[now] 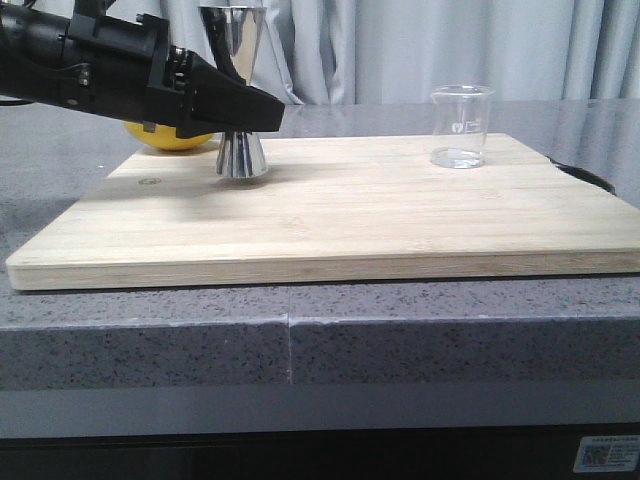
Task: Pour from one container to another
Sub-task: 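Lift the filled jigger off the board with the left gripper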
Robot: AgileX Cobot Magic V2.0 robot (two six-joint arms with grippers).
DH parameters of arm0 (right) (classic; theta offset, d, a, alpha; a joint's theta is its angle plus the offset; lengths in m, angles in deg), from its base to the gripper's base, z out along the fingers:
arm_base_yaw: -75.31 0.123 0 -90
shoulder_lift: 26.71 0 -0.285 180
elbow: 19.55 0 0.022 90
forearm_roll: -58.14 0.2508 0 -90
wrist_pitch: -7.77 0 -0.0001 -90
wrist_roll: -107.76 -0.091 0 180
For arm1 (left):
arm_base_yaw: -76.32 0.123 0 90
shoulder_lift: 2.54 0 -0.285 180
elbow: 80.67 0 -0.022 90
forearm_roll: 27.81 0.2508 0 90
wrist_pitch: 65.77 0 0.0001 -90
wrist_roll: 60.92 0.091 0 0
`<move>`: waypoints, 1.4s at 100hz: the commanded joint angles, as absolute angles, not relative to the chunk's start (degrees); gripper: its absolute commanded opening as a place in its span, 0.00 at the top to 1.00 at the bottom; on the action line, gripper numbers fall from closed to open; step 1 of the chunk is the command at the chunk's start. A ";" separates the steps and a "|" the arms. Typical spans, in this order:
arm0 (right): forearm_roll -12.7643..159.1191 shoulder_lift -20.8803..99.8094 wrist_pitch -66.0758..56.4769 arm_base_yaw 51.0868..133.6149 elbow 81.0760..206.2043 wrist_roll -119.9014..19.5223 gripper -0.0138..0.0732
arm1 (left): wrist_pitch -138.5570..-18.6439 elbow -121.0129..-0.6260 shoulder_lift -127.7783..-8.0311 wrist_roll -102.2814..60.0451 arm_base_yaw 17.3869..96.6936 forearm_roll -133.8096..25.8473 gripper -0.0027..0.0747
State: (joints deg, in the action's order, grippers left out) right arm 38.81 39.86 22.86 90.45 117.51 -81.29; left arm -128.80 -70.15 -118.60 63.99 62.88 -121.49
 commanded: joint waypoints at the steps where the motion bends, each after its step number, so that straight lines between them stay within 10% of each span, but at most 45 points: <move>1: 38.83 38.53 27.44 90.30 119.13 -81.36 0.33 | -132.02 -71.50 -115.96 64.10 63.17 -126.08 0.95; 140: 38.83 38.53 27.44 90.30 119.13 -81.36 0.33 | -133.25 -71.50 -116.89 64.10 63.17 -125.91 0.95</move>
